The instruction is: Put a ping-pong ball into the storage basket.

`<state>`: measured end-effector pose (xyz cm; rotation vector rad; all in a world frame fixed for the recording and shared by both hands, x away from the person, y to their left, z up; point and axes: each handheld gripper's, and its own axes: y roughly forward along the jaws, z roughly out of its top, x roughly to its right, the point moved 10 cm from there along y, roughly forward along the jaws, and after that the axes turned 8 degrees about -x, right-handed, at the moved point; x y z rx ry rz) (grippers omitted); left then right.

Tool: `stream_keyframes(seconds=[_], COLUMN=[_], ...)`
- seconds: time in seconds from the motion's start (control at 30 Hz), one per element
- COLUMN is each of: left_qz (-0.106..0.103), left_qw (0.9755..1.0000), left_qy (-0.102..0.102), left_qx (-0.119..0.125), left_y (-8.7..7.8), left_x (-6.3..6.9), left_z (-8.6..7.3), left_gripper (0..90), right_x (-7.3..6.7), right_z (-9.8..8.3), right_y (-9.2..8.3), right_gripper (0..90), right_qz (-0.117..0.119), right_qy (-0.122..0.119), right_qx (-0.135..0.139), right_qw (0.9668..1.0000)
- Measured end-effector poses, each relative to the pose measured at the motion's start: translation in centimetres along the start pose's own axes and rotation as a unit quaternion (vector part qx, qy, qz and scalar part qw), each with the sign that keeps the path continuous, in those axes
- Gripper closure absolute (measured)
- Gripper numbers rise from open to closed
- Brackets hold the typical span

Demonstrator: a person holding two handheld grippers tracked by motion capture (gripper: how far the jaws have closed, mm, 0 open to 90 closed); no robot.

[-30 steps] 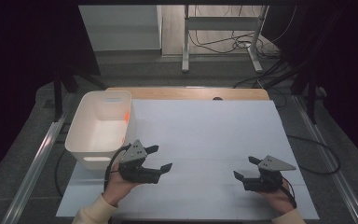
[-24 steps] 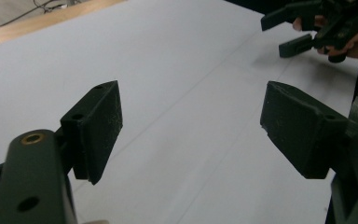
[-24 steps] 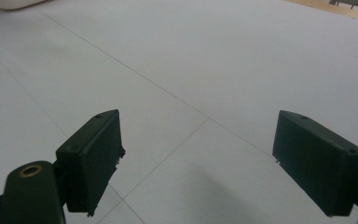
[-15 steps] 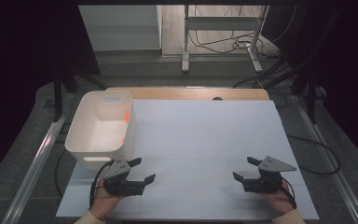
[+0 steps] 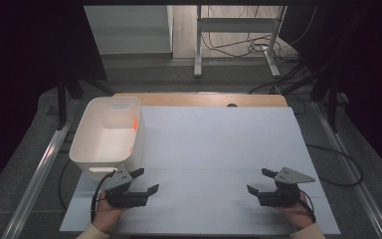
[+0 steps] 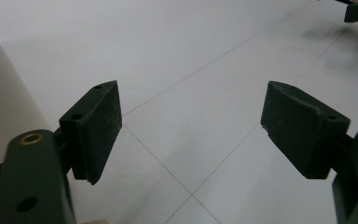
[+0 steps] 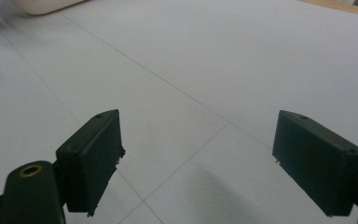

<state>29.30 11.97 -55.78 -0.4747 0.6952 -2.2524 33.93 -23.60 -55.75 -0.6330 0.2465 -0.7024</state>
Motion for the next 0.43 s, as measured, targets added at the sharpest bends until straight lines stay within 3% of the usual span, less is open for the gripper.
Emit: stream_keyframes(seconds=[0.43], left_qz=[0.001], left_qw=[1.0000], left_qy=[0.001], left_qx=[0.001], left_y=[0.04], left_x=[0.06], left_z=[0.11], left_gripper=[21.4], right_x=[-0.25], right_z=[-0.01], right_y=[-0.03], right_gripper=[16.5], right_qz=[0.006], right_qy=[-0.002], right_qx=[-0.001], right_qw=[1.0000])
